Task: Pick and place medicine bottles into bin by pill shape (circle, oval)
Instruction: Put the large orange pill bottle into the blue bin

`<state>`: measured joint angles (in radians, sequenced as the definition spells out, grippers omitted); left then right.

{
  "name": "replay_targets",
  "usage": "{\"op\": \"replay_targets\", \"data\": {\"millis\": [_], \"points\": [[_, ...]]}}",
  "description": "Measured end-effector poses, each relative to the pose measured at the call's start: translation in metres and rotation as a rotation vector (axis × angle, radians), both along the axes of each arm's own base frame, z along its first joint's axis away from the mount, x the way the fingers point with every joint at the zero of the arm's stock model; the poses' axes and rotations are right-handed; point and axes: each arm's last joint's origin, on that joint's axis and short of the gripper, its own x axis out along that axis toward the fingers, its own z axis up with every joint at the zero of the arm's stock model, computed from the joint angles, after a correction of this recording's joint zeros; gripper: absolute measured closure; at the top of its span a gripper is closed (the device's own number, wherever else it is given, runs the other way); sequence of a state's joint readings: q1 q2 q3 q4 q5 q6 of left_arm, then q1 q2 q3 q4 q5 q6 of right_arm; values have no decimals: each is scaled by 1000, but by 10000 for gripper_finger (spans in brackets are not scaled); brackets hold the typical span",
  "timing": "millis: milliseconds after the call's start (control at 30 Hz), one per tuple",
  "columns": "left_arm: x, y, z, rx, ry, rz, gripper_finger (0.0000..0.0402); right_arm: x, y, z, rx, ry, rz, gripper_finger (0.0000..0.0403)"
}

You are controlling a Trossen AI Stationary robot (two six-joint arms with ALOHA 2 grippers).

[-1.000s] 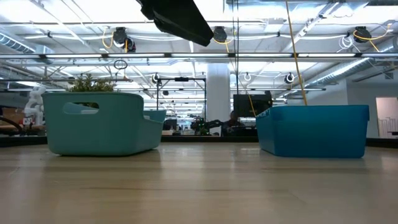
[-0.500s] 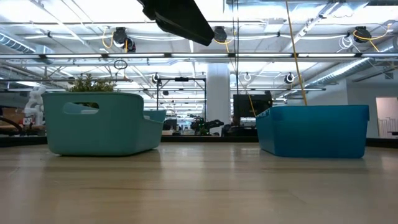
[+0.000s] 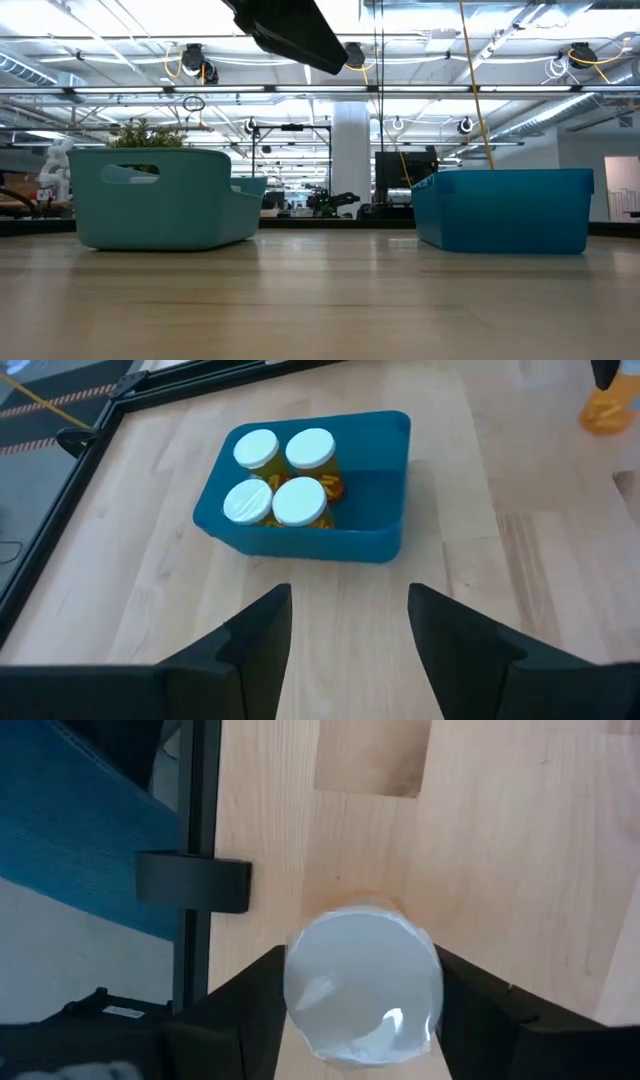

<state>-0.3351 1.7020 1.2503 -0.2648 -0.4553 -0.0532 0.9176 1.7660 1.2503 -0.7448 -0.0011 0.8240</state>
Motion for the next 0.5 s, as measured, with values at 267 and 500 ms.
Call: {"op": "replay_targets", "data": {"millis": [267,500], "points": [[0,0,0,0,0,0,199,9,-10,5,3,-19,-42,181],[-1,0,-1,6,14,-1,199,22,-33,28,30,-80,-78,193]]}}
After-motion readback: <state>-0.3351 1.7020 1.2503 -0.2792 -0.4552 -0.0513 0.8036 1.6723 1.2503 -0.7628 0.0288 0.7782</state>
